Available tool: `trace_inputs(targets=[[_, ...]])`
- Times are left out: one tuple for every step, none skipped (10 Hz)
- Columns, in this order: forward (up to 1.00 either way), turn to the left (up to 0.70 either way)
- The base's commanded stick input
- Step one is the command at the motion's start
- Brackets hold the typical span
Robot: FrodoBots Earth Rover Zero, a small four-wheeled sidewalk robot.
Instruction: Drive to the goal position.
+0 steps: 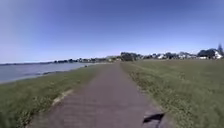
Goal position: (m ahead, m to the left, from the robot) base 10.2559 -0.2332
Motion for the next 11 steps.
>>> trace_inputs(targets=[[0.70,0.00],[0.70,0.00],[0.70,0.00],[0.70,0.00],[0.70,0.00],[0.70,0.00],[0.70,0.00],[0.70,0.00],[0.70,0.00],[0.70,0.00],[0.70,0.00]])
